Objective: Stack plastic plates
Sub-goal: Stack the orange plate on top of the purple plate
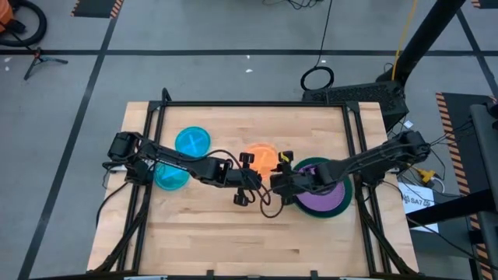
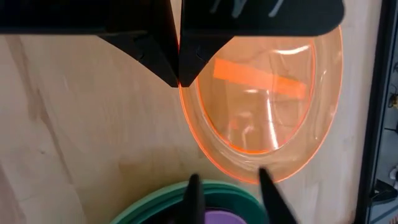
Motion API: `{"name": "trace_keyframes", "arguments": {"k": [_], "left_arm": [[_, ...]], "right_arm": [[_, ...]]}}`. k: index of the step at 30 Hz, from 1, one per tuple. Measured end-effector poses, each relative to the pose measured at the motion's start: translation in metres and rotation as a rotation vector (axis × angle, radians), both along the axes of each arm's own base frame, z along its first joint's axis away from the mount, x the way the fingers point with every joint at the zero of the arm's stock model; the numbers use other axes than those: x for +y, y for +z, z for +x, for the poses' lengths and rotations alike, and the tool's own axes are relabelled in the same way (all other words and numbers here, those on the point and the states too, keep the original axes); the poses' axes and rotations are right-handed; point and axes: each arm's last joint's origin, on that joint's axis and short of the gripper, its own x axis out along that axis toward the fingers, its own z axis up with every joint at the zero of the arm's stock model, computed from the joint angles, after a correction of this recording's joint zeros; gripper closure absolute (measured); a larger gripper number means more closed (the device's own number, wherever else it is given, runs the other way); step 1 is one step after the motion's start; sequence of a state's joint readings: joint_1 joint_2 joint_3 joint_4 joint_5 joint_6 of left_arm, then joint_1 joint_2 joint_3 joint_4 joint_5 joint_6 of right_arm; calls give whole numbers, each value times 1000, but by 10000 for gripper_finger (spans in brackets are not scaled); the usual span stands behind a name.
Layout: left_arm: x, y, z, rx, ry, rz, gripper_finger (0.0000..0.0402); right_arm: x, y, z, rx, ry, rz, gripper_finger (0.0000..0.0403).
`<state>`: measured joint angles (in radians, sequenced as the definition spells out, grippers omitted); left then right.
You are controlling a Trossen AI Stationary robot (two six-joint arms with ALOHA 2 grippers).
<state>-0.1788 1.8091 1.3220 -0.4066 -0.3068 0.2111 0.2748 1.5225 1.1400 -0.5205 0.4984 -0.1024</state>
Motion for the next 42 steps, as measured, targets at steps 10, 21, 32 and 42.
{"name": "trace_keyframes", "arguments": {"k": [10,21,32,42], "left_arm": [[-1,1,1,-17,-4,-4,398],[-2,4,5,-66,-13,-6,398],[-2,5,5,-76,-10,-10,398],[-2,5,6,-77,-20,1,383]], "right_arm": [[-8,-4,3,26,-4,-9,258],[-8,-4,4,31,13,31,281],[-7,-4,4,46,61,53,363],[-6,-4,4,50,93,41,397]]}}
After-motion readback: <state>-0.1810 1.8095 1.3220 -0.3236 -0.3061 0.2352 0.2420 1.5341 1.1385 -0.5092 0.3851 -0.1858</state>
